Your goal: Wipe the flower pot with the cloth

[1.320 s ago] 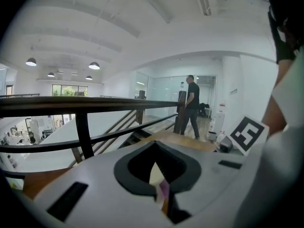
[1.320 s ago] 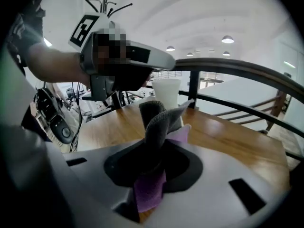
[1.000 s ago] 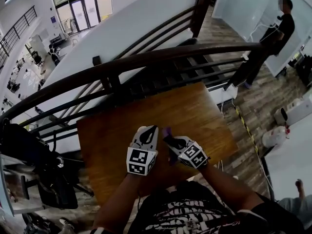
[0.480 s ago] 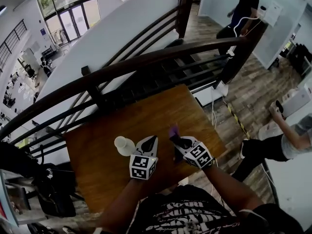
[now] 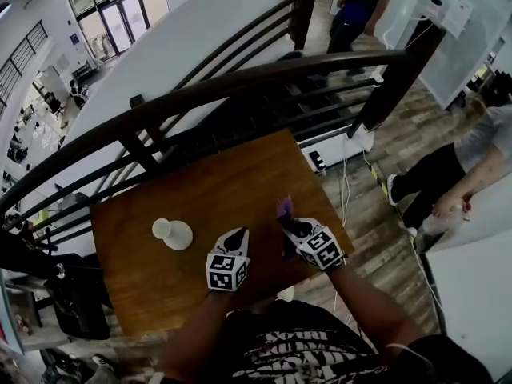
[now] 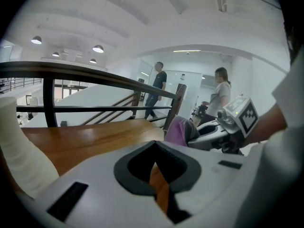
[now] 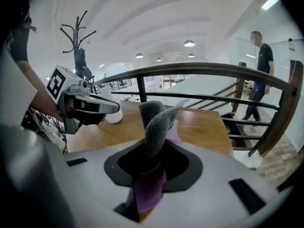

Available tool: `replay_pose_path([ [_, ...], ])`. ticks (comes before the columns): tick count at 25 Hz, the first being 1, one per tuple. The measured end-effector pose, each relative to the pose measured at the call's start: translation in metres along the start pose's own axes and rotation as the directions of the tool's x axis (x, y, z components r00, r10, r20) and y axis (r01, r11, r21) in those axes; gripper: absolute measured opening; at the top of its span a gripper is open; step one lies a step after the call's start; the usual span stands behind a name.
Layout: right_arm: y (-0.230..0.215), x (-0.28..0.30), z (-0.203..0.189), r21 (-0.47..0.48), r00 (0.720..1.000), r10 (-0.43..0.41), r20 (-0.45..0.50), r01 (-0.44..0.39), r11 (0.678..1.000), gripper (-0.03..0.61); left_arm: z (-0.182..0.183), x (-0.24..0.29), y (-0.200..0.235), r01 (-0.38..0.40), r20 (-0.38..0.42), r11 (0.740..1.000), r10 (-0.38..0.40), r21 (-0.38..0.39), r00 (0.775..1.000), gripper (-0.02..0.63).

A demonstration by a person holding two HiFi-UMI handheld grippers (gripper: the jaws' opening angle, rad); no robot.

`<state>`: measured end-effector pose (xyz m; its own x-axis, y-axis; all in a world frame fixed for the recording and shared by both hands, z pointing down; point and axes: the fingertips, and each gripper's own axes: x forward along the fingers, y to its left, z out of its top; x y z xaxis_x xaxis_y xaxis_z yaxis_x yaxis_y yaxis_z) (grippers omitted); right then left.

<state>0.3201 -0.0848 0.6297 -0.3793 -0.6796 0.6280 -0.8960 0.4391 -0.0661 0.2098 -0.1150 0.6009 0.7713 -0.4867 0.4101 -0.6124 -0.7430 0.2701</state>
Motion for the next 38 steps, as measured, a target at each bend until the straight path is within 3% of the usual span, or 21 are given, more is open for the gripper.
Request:
replay_pose_path([
  [9, -0.031, 0.019, -0.078, -0.036, 0.985, 0.055, -0.161, -0.061, 0.997, 0.077, -0.062, 0.011, -0.011, -0.090, -0.128, 0.996, 0.087, -0.018, 0.988, -0.002],
  [17, -0.018, 0.036, -0.102, -0.072, 0.959, 0.167, -0.229, -0.188, 0.979, 0.102, -0.078, -0.009, -0.015, -0.179, -0.147, 0.983, 0.170, -0.050, 0.974, -0.002],
  [19, -0.014, 0.035, -0.101, -0.064, 0.960, 0.194, -0.203, -0.211, 0.975, 0.182, -0.080, -0.017, -0.018, -0.201, -0.143, 0.978, 0.190, -0.061, 0.971, -0.002],
  [21, -0.017, 0.033, -0.094, -0.061, 0.970, 0.192, -0.147, -0.202, 0.977, 0.221, -0.081, -0.027, -0.021, -0.213, -0.136, 0.975, 0.202, -0.069, 0.970, -0.002],
  [27, -0.030, 0.000, -0.055, -0.049, 0.984, 0.179, -0.001, -0.179, 0.983, 0.253, -0.078, -0.047, -0.031, -0.225, -0.122, 0.972, 0.216, -0.072, 0.969, -0.002],
  [33, -0.014, -0.046, -0.006, -0.076, 0.980, 0.123, 0.154, -0.113, 0.991, 0.253, -0.045, -0.075, -0.038, -0.232, -0.013, 0.971, 0.232, -0.051, 0.973, -0.002],
  [35, -0.003, -0.066, 0.004, -0.079, 0.979, 0.071, 0.192, -0.057, 0.995, 0.222, -0.036, -0.091, -0.043, -0.246, 0.040, 0.967, 0.249, -0.072, 0.968, -0.002],
  [37, 0.011, -0.089, 0.007, -0.064, 0.969, 0.017, 0.245, -0.002, 0.998, 0.075, -0.031, -0.113, -0.050, -0.261, 0.100, 0.960, 0.271, -0.099, 0.957, -0.002],
  [38, 0.022, -0.098, 0.011, -0.051, 0.959, 0.007, 0.283, 0.007, 0.999, 0.032, -0.029, -0.127, -0.052, -0.271, 0.133, 0.957, 0.283, -0.103, 0.950, -0.002],
])
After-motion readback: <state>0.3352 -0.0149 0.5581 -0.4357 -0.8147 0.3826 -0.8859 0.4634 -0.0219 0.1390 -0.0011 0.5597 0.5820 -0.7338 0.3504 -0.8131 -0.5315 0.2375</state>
